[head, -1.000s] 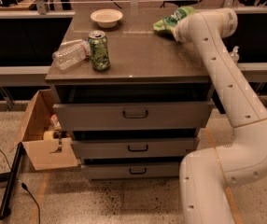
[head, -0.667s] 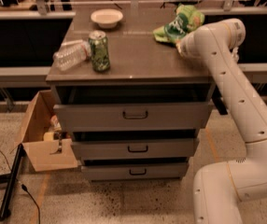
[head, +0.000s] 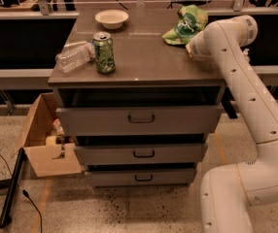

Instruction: Pick green rice chip bag from paper bowl and place on counter

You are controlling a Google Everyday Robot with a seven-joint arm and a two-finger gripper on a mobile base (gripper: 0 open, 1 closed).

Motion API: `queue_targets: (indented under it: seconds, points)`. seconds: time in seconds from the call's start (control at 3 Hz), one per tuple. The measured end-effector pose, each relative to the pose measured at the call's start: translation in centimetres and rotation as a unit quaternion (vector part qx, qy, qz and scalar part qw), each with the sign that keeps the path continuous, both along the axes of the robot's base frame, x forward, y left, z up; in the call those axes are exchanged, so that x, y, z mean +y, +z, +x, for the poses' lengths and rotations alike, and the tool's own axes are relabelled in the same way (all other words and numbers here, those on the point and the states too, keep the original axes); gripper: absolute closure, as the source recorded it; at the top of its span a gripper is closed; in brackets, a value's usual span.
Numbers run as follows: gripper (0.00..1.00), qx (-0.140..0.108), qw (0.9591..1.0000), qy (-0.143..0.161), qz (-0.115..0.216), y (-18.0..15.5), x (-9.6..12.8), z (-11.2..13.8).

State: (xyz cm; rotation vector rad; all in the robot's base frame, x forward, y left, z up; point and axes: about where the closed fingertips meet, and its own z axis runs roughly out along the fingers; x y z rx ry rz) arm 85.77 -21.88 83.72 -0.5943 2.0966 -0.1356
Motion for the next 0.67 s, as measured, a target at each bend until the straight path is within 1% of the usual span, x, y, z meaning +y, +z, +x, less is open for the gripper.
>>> queue_targets:
  seconds: [0.33,0.67]
  points:
    - [0.00,0.000,1.0000,0.000,0.000,0.66,0.00,0.00]
    - [0.00,0.000,1.0000,0.000,0.000,1.02,0.00,0.00]
